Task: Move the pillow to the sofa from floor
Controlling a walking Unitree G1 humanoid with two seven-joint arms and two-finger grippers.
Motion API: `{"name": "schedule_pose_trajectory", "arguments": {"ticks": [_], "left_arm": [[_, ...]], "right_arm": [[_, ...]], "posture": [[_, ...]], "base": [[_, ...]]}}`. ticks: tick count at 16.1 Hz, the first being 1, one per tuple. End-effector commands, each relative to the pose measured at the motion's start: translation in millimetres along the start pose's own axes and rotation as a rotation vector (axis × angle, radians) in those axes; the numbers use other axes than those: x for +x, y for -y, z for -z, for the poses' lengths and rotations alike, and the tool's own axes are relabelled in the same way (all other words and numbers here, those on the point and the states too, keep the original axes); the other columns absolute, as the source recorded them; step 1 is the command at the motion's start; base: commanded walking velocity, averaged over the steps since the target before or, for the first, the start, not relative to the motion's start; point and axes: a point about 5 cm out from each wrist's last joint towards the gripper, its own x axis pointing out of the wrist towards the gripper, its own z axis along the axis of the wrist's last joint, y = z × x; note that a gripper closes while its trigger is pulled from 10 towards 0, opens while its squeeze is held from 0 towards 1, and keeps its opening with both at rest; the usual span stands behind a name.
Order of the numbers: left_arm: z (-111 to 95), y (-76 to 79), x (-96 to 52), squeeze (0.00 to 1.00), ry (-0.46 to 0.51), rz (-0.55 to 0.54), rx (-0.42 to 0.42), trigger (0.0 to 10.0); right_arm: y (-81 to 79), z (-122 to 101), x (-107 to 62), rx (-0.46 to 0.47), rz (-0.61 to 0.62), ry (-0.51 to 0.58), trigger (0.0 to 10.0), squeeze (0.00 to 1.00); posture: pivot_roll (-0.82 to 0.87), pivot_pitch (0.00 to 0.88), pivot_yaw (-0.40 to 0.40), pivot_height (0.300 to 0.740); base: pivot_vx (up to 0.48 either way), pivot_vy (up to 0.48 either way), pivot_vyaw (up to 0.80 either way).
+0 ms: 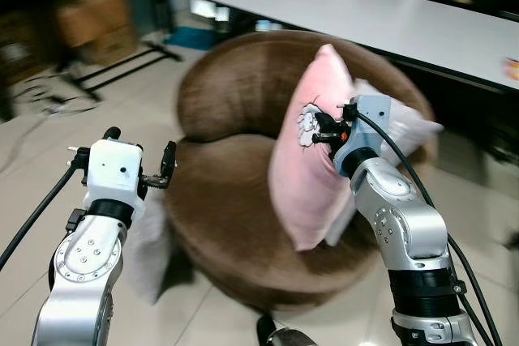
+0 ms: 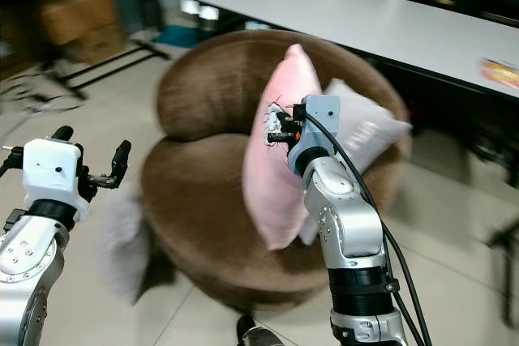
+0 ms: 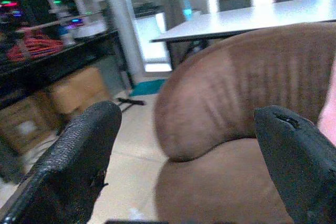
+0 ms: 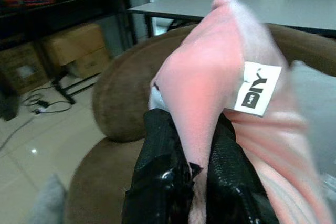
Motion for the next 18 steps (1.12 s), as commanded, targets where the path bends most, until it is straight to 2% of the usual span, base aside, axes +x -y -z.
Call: {"name": "schedule_pose_trajectory", "arguments": {"ticks": [1,3,7,11,18], "left_arm": [[-2,-1.3,-1.4,0.0,0.011,0.006,-0.002,10.0],[-3,-1.3,-1.5,0.0,0.017,0.004,-0.01,10.0],[-3,0.0,-2.6,0.0,0.023,0.003,-0.019,10.0],[-3,-0.9,-6.2,0.0,0.028,-0.009,-0.022,10.0],[-3,-0.5,-11.0,0.0,0.029,-0.022,-0.023,10.0]], "right_arm": [[-4.4,-10,-1.4,-0.008,-0.03,0.042,10.0,0.0],[-7.9,-9,-1.9,-0.016,-0.061,0.041,10.0,0.0],[-29.7,-11,-5.7,-0.042,-0.232,0.069,10.0,0.0],[-39.0,-12,-7.7,-0.039,-0.323,0.082,10.0,0.0],[-44.4,-11,-7.0,-0.038,-0.381,0.075,10.0,0.0]], "posture": [[0.03,0.0,-0.038,0.74],[0.03,0.0,-0.039,0.74],[0.03,0.0,-0.043,0.74],[0.05,0.0,-0.068,0.74],[0.07,0.0,-0.085,0.74]], "base": [[0.0,0.0,-0.8],[0.247,0.0,-0.45],[0.285,0.0,0.0],[0.285,0.0,0.0],[0.24,0.0,0.0]]}}
